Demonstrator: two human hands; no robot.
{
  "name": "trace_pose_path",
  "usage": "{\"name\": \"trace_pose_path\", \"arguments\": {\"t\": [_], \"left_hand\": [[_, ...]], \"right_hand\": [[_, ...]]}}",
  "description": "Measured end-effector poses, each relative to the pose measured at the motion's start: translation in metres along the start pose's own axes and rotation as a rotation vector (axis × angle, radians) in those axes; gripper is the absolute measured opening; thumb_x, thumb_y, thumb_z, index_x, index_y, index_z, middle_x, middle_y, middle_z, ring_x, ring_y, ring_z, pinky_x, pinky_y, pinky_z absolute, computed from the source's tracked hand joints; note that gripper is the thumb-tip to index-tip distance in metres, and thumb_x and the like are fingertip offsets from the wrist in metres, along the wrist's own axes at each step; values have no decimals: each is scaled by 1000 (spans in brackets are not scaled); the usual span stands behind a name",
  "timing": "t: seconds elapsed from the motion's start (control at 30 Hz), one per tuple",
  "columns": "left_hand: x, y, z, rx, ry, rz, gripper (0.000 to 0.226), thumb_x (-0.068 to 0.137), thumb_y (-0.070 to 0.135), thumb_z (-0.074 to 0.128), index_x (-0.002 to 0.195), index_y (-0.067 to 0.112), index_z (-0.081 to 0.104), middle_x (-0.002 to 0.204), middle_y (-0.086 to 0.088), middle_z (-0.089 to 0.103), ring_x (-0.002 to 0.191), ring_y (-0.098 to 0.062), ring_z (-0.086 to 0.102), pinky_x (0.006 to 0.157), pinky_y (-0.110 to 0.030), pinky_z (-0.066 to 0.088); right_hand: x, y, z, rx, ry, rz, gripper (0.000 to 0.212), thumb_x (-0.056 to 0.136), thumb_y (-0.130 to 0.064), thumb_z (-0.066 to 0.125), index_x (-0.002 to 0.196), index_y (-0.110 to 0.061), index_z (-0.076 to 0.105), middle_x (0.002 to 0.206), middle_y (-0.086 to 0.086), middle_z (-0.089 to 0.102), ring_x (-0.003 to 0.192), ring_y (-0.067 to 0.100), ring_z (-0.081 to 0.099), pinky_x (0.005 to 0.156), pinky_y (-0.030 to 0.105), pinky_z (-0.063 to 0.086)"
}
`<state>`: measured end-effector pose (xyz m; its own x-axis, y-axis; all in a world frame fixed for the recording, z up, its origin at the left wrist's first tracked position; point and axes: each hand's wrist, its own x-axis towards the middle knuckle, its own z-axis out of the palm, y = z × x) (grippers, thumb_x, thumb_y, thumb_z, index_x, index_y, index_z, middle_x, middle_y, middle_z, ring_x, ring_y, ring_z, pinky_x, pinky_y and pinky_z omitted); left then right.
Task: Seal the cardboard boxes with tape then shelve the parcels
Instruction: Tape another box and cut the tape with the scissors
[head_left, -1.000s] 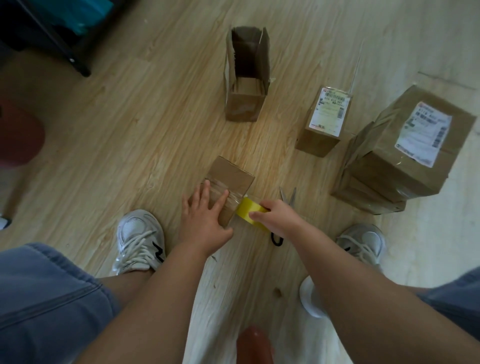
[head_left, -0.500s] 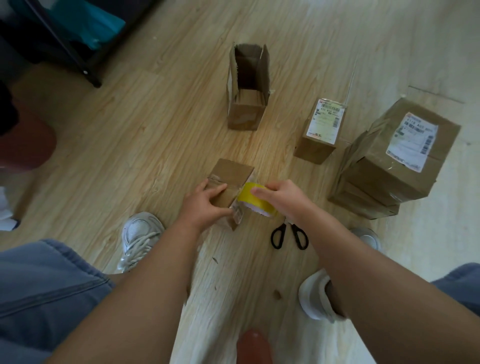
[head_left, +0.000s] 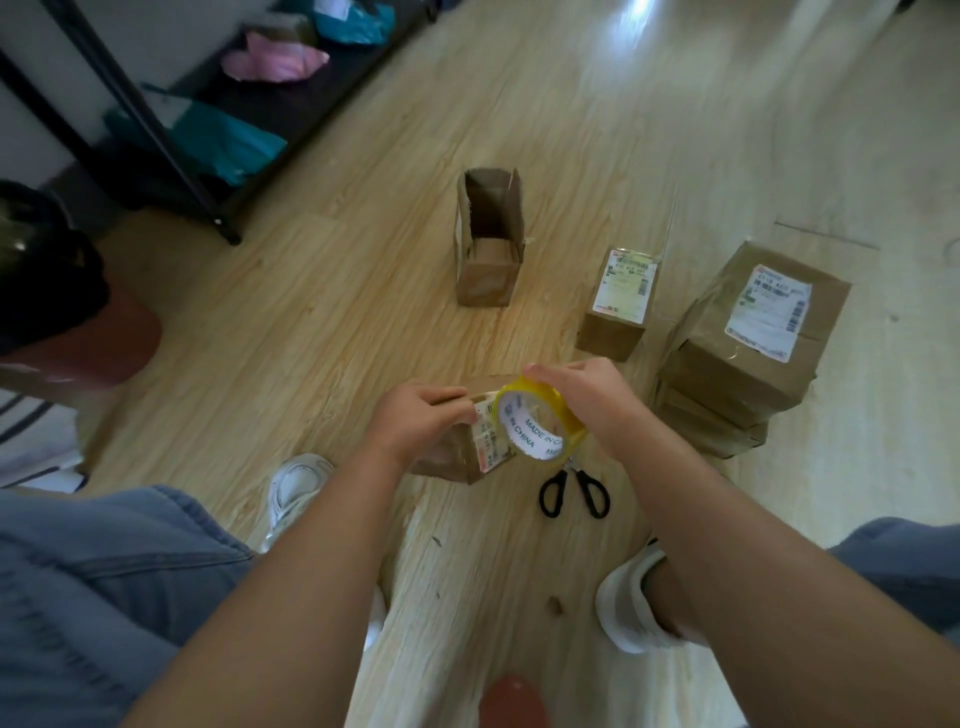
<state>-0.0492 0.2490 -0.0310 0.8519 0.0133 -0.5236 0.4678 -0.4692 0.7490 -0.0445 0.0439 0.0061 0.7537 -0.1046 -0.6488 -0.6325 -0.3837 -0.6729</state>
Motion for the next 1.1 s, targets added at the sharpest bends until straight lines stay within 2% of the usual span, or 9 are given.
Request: {"name": "trace_pose_path", "arguments": {"t": [0.13, 0.27, 0.37, 0.43, 0.5, 0.57, 0.77, 0.93, 1.1], "left_hand": [[-22, 54, -35, -156, 113, 113, 36, 69, 30, 81, 105, 29, 78, 100, 12, 74, 91, -2, 67, 80, -18, 50], [-24, 72, -41, -267, 85, 96, 31, 70, 29, 80, 101, 27, 79, 98, 8, 76, 96, -11, 71, 90, -28, 55], [-28, 81, -49, -339, 122, 102, 22, 77, 24, 78, 99, 24, 79, 92, 7, 77, 87, -10, 71, 78, -23, 53], [-32, 84, -48, -369, 163, 102, 21, 78, 25, 76, 98, 25, 79, 87, 10, 76, 76, -4, 68, 68, -20, 48], [-36, 86, -43, -393, 198, 93, 22, 75, 28, 78, 97, 26, 80, 87, 14, 76, 79, -3, 68, 71, -21, 48], [-38, 90, -39, -429, 208, 99, 25, 73, 27, 79, 97, 25, 80, 90, 14, 76, 85, -5, 70, 75, -21, 51], [-47, 102, -38, -532, 243, 68, 16, 73, 23, 81, 89, 22, 79, 86, 6, 77, 88, -14, 72, 82, -30, 57], [-54, 106, -43, -634, 154, -59, 21, 78, 27, 74, 95, 15, 73, 70, 6, 70, 64, -10, 63, 58, -26, 48], [-59, 108, -48, -632, 79, -71, 25, 84, 31, 68, 105, 18, 71, 83, 7, 72, 81, -13, 64, 83, -36, 53]], "right_hand": [[-35, -21, -22, -132, 0, -83, 50, 87, -51, 71, 93, -2, 72, 72, 8, 63, 61, 17, 52, 58, 27, 43], [-45, -21, -22, -16, 17, -122, 61, 86, -61, 66, 106, -4, 75, 105, 18, 74, 81, 24, 67, 84, 36, 54], [-45, -33, -28, 29, 33, -178, 60, 87, -63, 63, 103, -6, 76, 100, 15, 76, 79, 22, 65, 86, 37, 55], [-41, -38, -30, -4, 67, -193, 60, 88, -60, 64, 96, -1, 75, 84, 15, 72, 71, 22, 60, 72, 32, 51], [-41, -42, -30, -87, 107, -191, 52, 88, -57, 65, 75, -6, 66, 62, 6, 52, 59, 17, 46, 58, 29, 38], [-38, -45, -29, -157, 146, -175, 46, 88, -55, 65, 67, -14, 57, 57, -1, 41, 53, 14, 38, 54, 28, 32], [-28, -43, -20, -83, 169, -156, 59, 86, -59, 66, 96, -1, 74, 73, 8, 61, 65, 21, 53, 63, 33, 41], [-28, -47, -23, -69, 134, -186, 64, 85, -66, 62, 96, -5, 75, 78, 9, 64, 69, 21, 56, 66, 34, 44], [-40, -48, -31, -85, 51, -263, 65, 89, -68, 54, 83, -5, 70, 67, 7, 66, 65, 18, 60, 79, 33, 51]]}}
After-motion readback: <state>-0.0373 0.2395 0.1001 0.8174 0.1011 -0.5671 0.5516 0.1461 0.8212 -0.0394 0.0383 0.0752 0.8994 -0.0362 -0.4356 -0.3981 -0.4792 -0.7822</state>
